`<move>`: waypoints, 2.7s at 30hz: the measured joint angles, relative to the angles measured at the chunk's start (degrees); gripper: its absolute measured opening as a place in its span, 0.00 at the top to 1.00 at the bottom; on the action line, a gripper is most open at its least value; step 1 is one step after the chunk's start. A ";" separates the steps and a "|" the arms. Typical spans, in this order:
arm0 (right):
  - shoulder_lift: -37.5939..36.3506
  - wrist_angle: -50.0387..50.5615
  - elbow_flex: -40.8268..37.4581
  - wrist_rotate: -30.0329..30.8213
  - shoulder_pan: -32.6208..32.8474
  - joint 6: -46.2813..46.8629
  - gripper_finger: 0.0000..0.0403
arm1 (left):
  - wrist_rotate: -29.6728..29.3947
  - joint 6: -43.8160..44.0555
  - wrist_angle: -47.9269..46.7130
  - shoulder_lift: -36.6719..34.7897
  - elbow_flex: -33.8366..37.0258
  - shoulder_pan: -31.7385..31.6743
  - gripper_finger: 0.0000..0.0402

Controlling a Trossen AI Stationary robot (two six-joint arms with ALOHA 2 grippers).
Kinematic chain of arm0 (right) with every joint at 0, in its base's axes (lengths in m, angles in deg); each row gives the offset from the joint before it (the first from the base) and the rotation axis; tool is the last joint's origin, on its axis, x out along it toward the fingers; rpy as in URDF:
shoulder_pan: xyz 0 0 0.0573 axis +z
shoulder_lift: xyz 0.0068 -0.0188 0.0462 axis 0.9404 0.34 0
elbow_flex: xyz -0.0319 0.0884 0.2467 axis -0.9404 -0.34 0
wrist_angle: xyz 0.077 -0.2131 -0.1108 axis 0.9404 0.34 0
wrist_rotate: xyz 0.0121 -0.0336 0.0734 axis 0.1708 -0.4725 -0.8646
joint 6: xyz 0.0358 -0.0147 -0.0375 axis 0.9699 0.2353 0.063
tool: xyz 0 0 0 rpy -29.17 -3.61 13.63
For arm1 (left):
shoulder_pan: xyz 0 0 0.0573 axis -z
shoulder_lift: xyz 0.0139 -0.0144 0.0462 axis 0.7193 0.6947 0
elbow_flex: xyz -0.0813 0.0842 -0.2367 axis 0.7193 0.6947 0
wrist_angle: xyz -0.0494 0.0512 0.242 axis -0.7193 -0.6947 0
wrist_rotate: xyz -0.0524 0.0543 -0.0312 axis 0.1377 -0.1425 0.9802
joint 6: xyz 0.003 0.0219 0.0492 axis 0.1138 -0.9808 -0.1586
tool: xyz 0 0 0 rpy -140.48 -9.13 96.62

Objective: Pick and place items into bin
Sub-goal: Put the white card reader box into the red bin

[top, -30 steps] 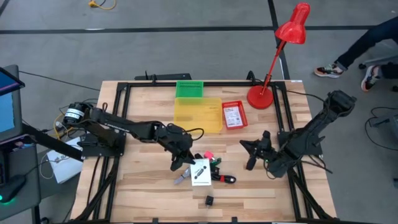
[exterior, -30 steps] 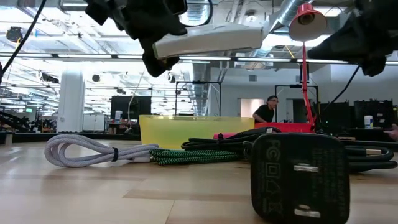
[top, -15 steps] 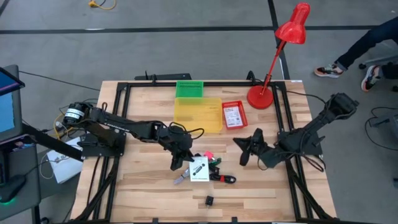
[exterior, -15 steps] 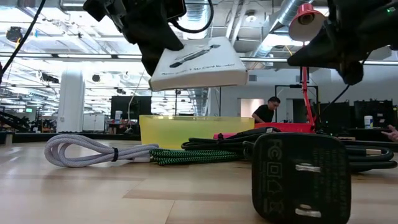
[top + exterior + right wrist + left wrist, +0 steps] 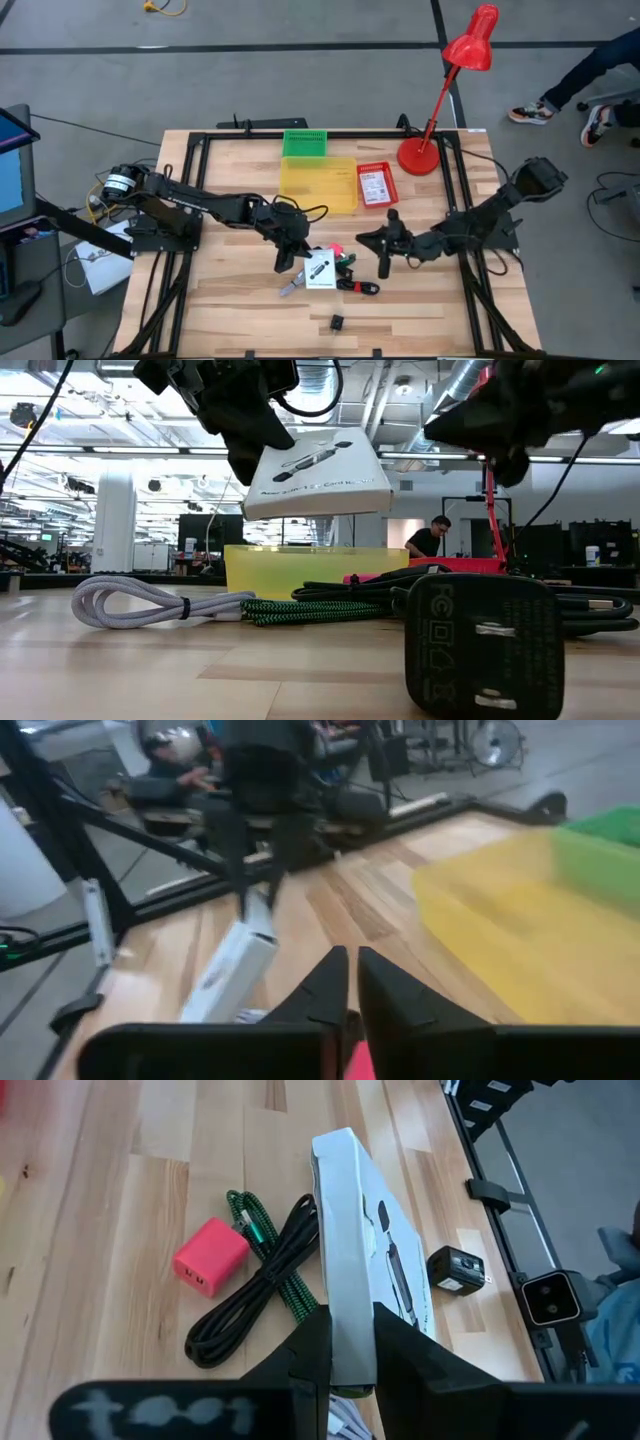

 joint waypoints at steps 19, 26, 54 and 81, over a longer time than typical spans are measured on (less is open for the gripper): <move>6.20 0.37 5.21 -18.71 -6.78 1.69 0.48 | -4.82 -3.19 -2.73 -2.13 -0.05 -0.31 0.91; 6.23 0.74 5.21 -18.69 -8.11 3.20 0.43 | -6.66 -4.02 -2.98 -3.02 -0.04 -0.59 0.91; 6.25 0.74 6.11 -18.07 -9.16 2.86 0.45 | -6.98 -5.20 4.16 -3.13 -0.03 -2.69 0.91; 6.23 0.27 6.21 -17.57 -10.95 0.45 0.95 | -10.30 -6.22 8.26 -3.10 0.04 -2.71 0.89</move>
